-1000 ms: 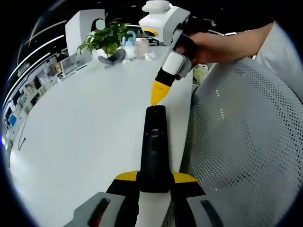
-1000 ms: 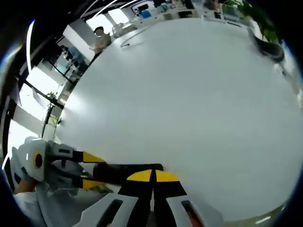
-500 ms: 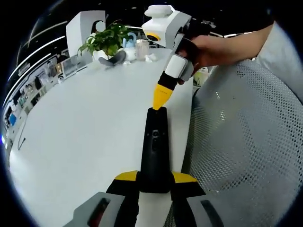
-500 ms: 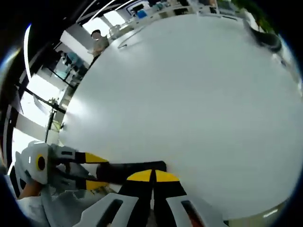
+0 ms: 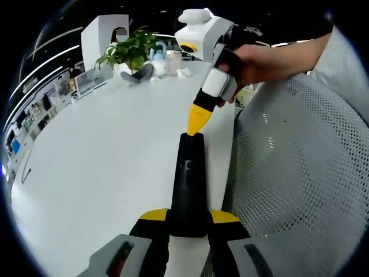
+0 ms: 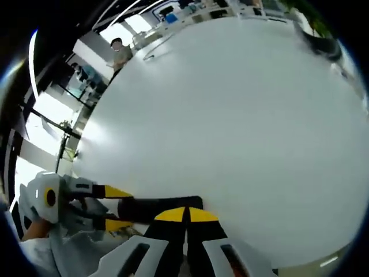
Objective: Press the specified remote control buttons in sequence, fully releasing each button before pressing the next.
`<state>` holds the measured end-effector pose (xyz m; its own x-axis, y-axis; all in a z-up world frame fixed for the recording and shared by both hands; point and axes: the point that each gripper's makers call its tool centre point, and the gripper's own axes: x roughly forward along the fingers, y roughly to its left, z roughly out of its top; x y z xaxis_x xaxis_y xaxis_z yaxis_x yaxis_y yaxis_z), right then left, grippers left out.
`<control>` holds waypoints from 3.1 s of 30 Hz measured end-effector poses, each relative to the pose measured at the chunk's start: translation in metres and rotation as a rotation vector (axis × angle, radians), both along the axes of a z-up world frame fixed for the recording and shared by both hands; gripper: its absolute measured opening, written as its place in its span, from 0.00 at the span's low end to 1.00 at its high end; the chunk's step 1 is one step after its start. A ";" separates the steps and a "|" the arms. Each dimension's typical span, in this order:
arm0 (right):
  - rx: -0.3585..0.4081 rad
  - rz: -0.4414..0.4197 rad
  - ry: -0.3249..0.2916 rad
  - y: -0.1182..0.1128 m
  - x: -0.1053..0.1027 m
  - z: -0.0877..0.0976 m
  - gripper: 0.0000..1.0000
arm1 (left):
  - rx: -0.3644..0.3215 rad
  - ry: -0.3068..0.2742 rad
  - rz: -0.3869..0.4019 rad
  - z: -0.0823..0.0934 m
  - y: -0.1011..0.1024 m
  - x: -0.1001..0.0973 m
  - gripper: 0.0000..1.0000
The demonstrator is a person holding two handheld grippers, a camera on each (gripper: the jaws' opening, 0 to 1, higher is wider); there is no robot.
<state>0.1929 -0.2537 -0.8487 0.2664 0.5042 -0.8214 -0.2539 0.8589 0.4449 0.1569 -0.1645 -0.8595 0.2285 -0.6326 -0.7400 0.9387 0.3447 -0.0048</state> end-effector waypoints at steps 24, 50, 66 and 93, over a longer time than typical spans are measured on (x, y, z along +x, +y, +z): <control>0.021 0.024 0.035 0.006 -0.005 0.000 0.00 | -0.010 -0.004 -0.011 0.000 -0.002 -0.001 0.25; 0.022 0.072 0.026 0.015 -0.008 0.000 0.00 | -0.017 -0.008 -0.017 0.000 -0.004 -0.001 0.25; 0.017 0.076 0.027 0.014 -0.011 -0.002 0.00 | -0.023 -0.005 -0.021 0.001 -0.004 -0.001 0.25; 0.081 0.041 0.029 0.018 -0.007 0.006 0.00 | -0.031 -0.010 -0.058 0.000 -0.012 -0.006 0.25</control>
<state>0.1861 -0.2362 -0.8424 0.2212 0.5795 -0.7844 -0.2742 0.8088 0.5202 0.1511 -0.1761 -0.8593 0.1978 -0.6677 -0.7176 0.9572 0.2893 -0.0053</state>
